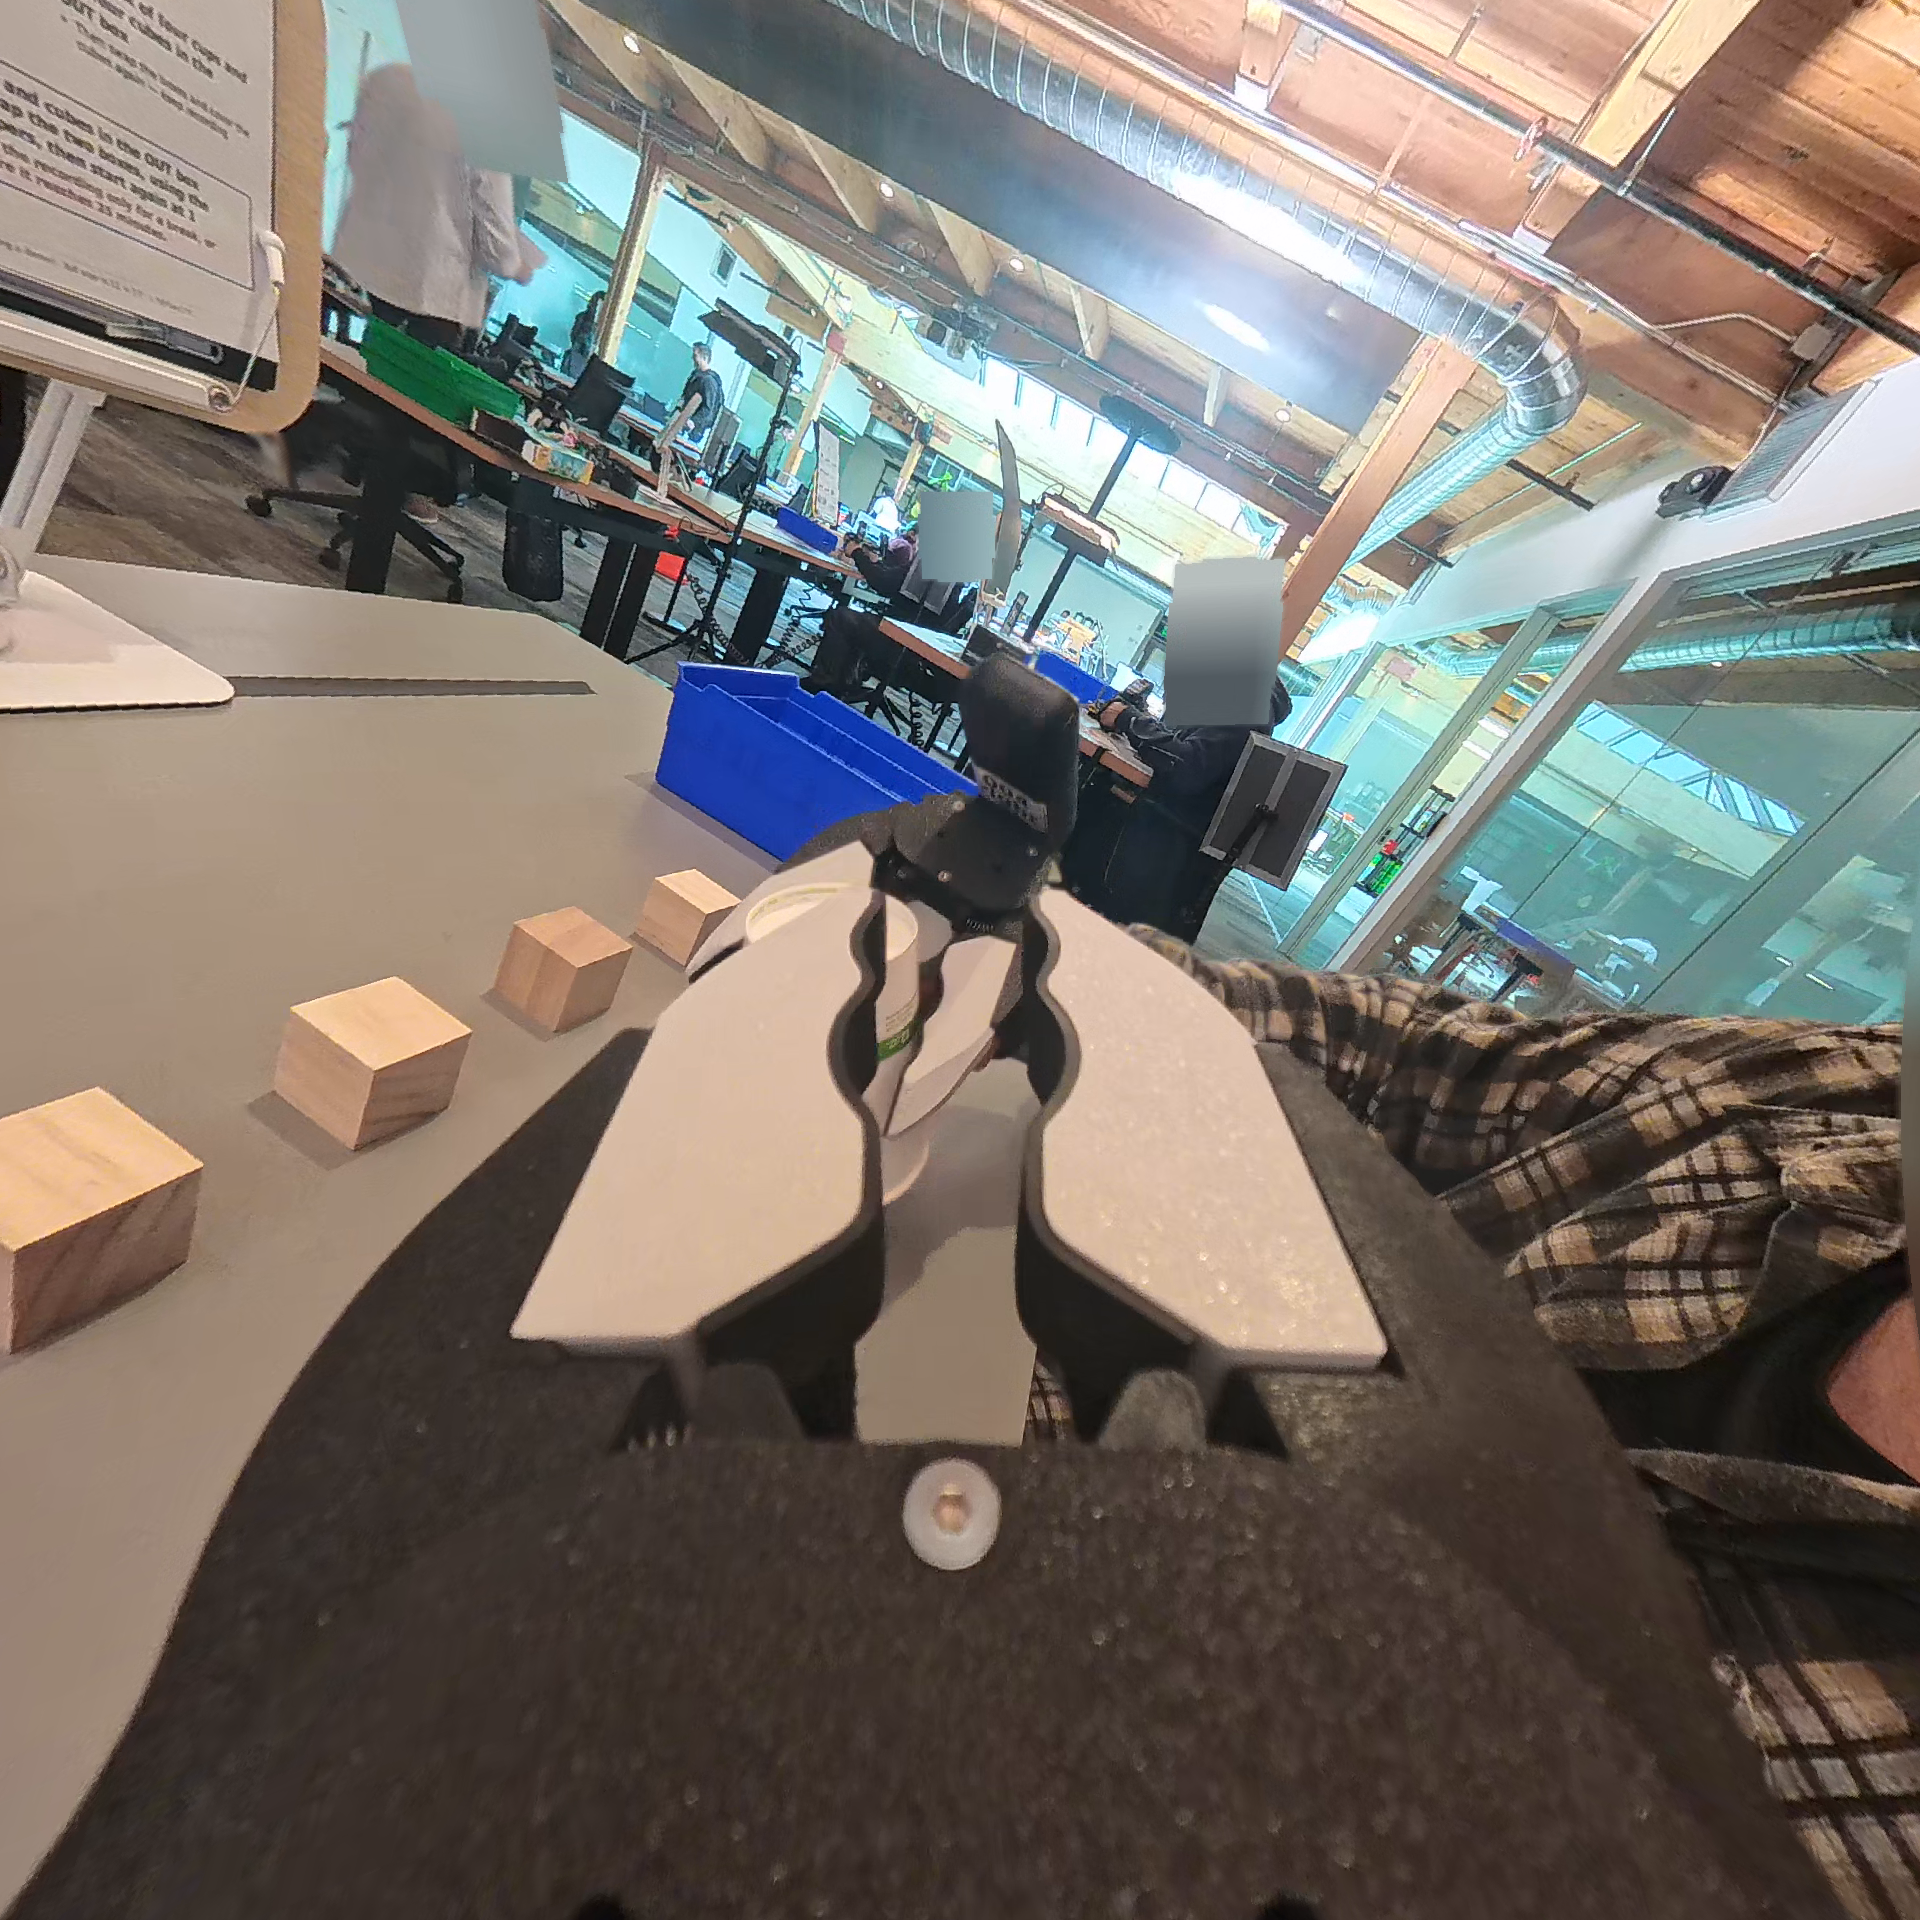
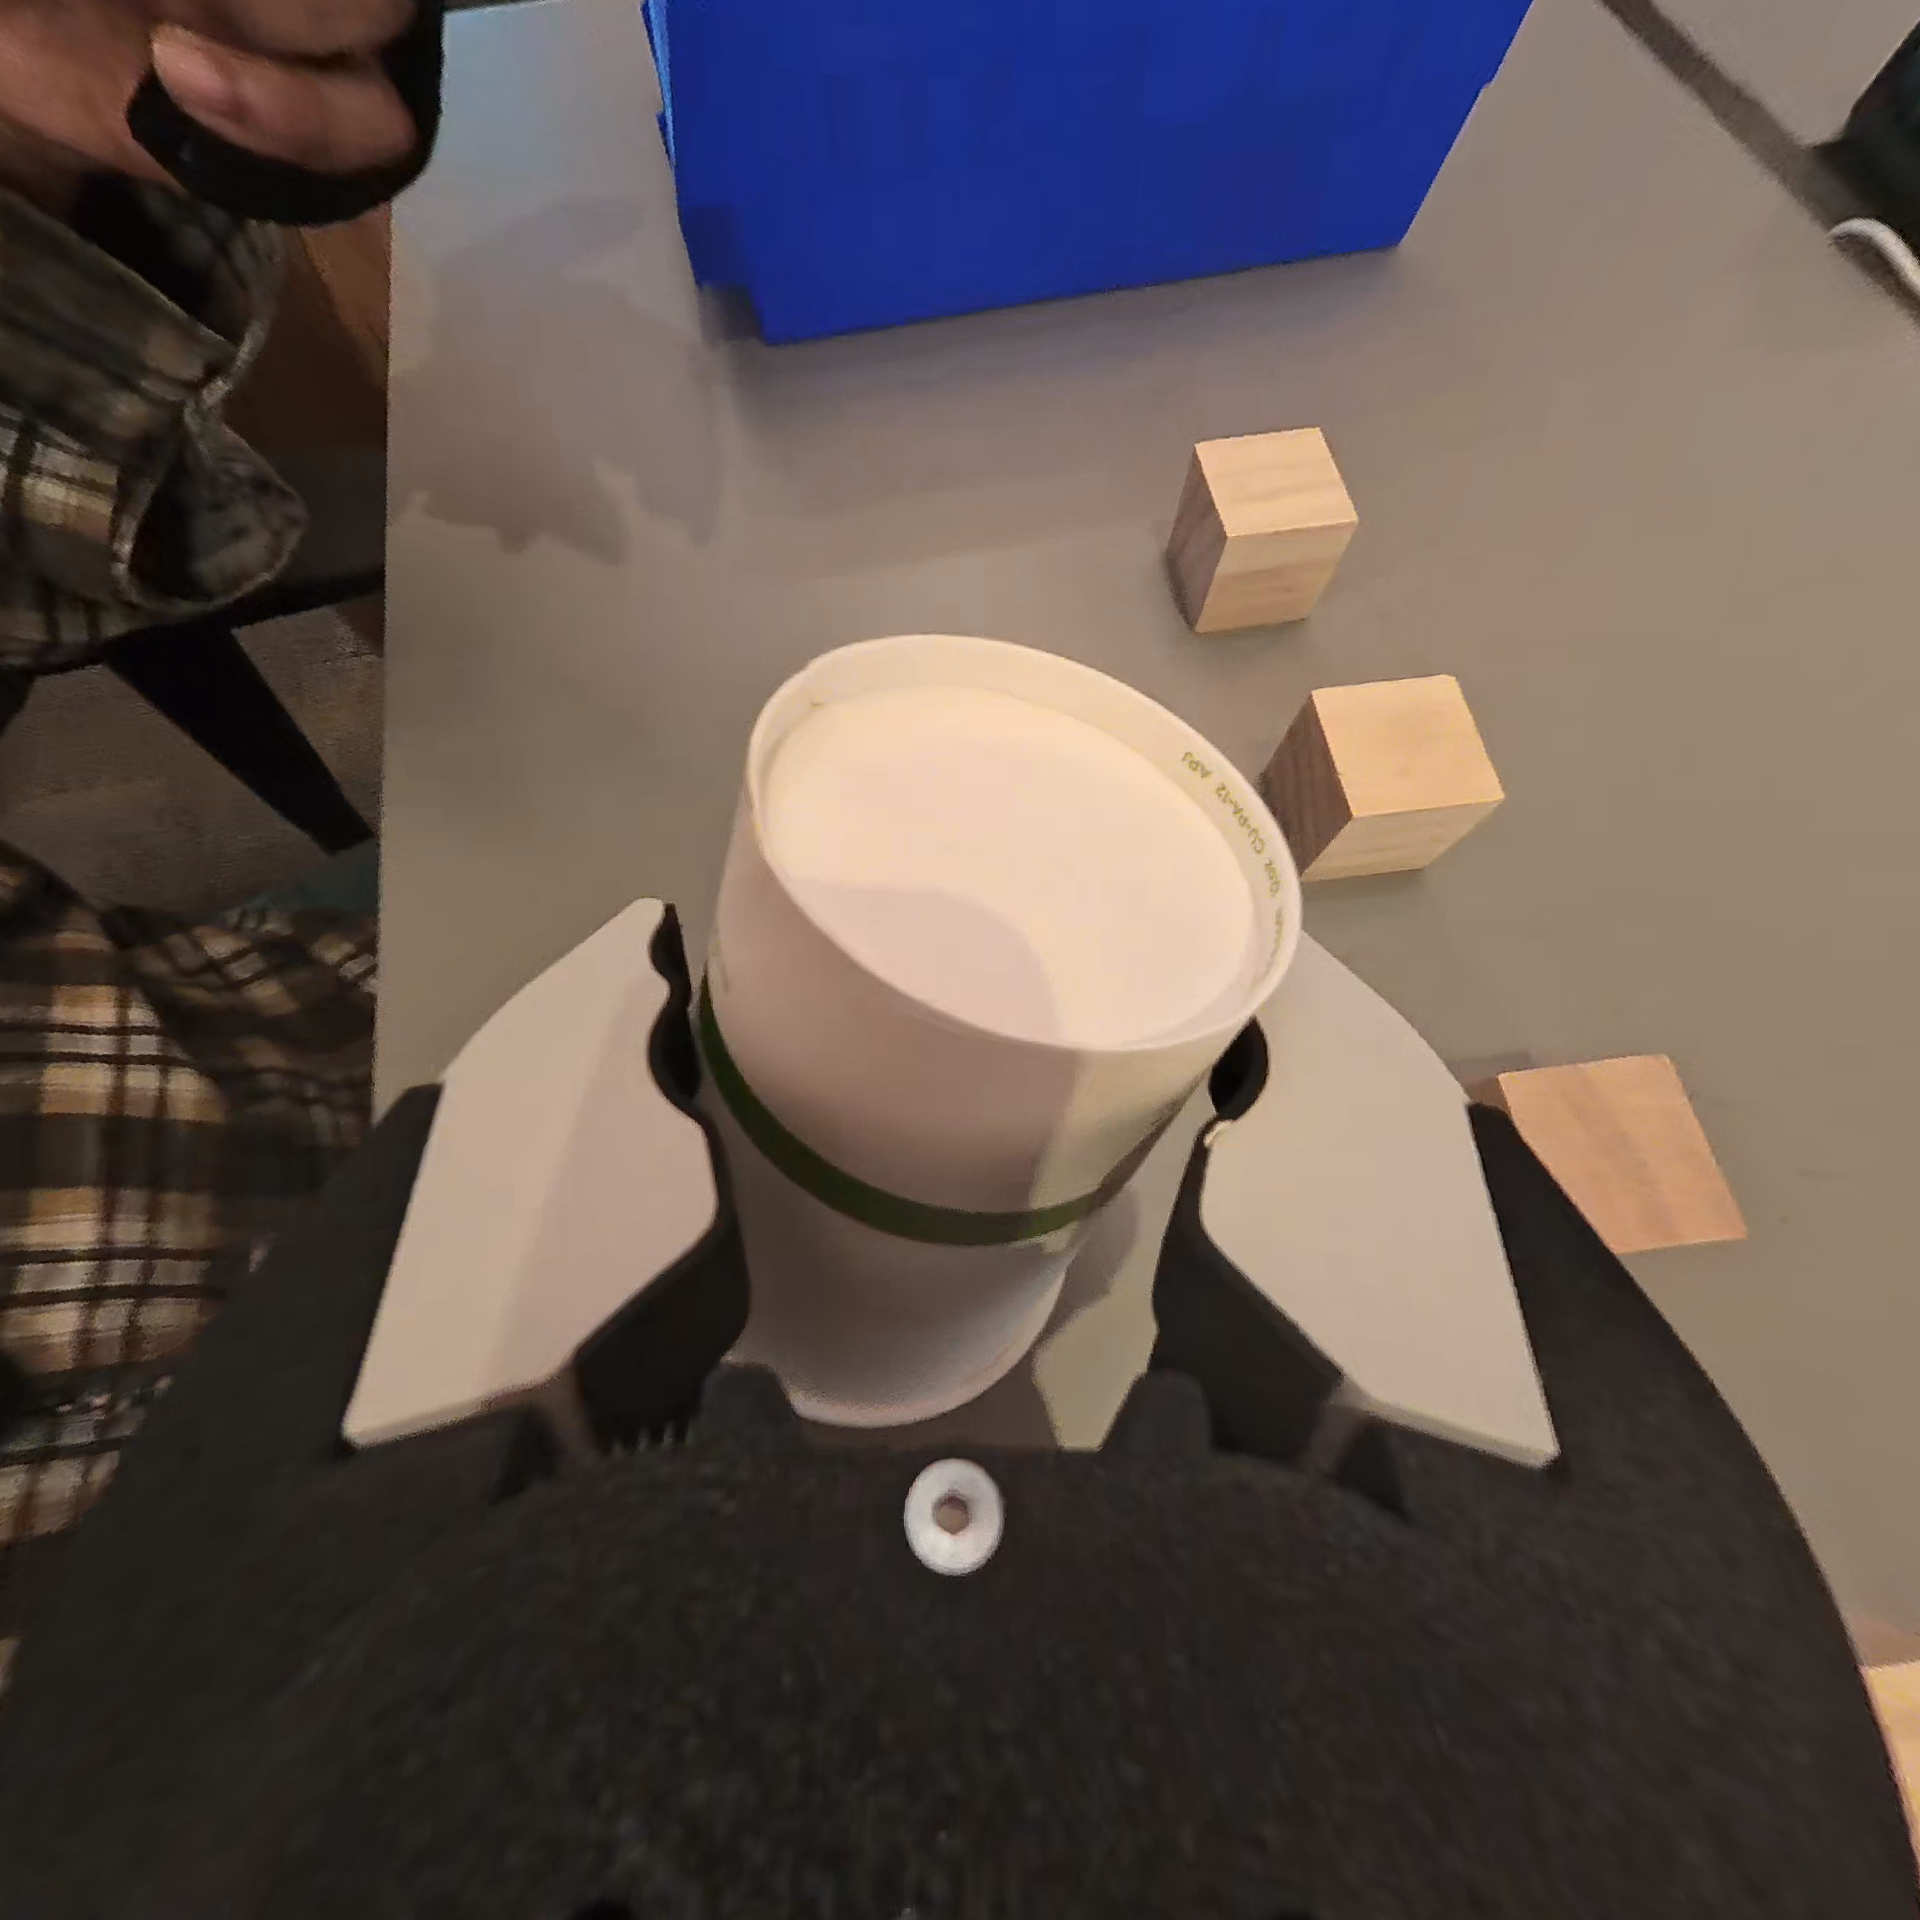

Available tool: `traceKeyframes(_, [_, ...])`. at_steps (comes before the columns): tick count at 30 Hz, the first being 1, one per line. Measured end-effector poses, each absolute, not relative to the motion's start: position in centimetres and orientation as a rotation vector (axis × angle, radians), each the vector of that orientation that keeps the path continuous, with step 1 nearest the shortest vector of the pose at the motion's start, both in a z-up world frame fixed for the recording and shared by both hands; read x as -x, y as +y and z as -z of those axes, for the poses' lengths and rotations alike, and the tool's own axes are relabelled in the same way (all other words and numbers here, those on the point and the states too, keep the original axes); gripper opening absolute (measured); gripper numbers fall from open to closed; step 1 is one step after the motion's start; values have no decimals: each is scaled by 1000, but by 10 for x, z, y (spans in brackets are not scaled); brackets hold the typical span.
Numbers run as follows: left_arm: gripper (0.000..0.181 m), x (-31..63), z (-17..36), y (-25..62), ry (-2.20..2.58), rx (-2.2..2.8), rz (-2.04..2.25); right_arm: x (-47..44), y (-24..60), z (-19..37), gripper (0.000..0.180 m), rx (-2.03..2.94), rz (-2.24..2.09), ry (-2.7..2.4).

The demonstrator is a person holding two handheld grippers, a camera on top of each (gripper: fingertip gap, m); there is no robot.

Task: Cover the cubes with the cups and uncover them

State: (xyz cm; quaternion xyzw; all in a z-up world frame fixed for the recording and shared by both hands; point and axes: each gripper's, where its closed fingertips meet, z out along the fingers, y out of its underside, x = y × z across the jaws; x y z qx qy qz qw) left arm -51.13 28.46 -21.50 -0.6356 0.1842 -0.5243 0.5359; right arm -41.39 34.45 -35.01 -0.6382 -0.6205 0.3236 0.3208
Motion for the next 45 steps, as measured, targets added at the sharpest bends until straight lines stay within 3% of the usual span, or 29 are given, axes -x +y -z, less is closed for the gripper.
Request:
traceKeyframes(7, [24, 508, 216, 283, 456, 1528, 1220, 407, 342, 370, 96, 1614, -860, -1636])
traceKeyframes(15, [24, 505, 217, 282, 475, 1541, 1207, 374, 335, 385, 132, 1776, -627, -1926])
traceKeyframes(18, [24, 504, 216, 282, 487, 1552, 1185, 364, 337, 375, 135, 1778, -440, -2086])
traceKeyframes(27, [24, 509, 213, 278, 496, 1557, 1133, 370, 336, 374, 116, 1889, -240, -2369])
traceKeyframes(31, [24, 514, 212, 277, 490, 1556, 1129, 373, 335, 380, 93, 1954, -269, -2385])
traceKeyframes(39, [24, 526, 201, 273, 484, 1537, 1078, 390, 341, 361, 92, 1949, -331, -2332])
traceKeyframes(45, [24, 552, 164, 270, 453, 1476, 939, 429, 361, 316, 92, 1867, -314, -2306])
